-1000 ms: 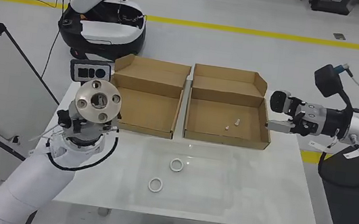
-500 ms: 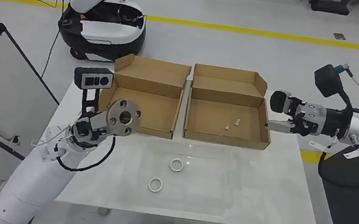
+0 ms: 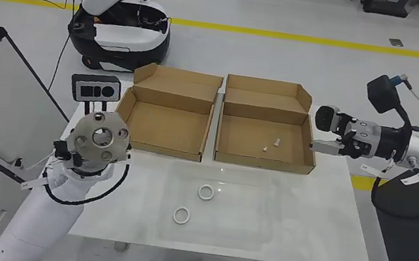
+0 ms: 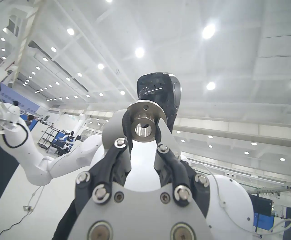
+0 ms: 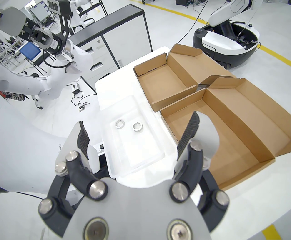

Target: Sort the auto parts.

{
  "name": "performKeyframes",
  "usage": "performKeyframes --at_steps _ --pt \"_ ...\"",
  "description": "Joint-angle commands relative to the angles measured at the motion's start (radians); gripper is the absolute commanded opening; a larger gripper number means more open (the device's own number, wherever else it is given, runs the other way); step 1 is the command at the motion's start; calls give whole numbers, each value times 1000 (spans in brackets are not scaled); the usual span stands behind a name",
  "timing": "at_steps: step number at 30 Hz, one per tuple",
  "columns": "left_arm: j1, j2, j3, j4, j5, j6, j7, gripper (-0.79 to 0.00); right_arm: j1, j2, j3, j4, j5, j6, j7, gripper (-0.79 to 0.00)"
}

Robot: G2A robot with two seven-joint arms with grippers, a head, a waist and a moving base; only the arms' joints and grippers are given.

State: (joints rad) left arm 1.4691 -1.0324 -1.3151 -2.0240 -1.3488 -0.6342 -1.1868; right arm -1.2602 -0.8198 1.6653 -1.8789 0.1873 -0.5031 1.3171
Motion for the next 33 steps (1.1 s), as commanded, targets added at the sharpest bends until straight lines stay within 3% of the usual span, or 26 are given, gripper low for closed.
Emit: performKeyframes --at_steps 1,7,15,25,33 --pt "9 -15 -15 -2 -21 19 -19 -785 0 0 0 0 0 0 0 0" --pt "29 -61 -57 10 -14 67 -67 -785 0 0 0 0 0 0 0 0" --pt "45 -108 -92 43 128 76 -75 -785 0 0 0 0 0 0 0 0" --pt "57 -133 -111 80 283 56 -55 -785 0 0 0 0 0 0 0 0" --pt "64 -145 -125 93 272 52 -51 -785 0 0 0 0 0 0 0 0"
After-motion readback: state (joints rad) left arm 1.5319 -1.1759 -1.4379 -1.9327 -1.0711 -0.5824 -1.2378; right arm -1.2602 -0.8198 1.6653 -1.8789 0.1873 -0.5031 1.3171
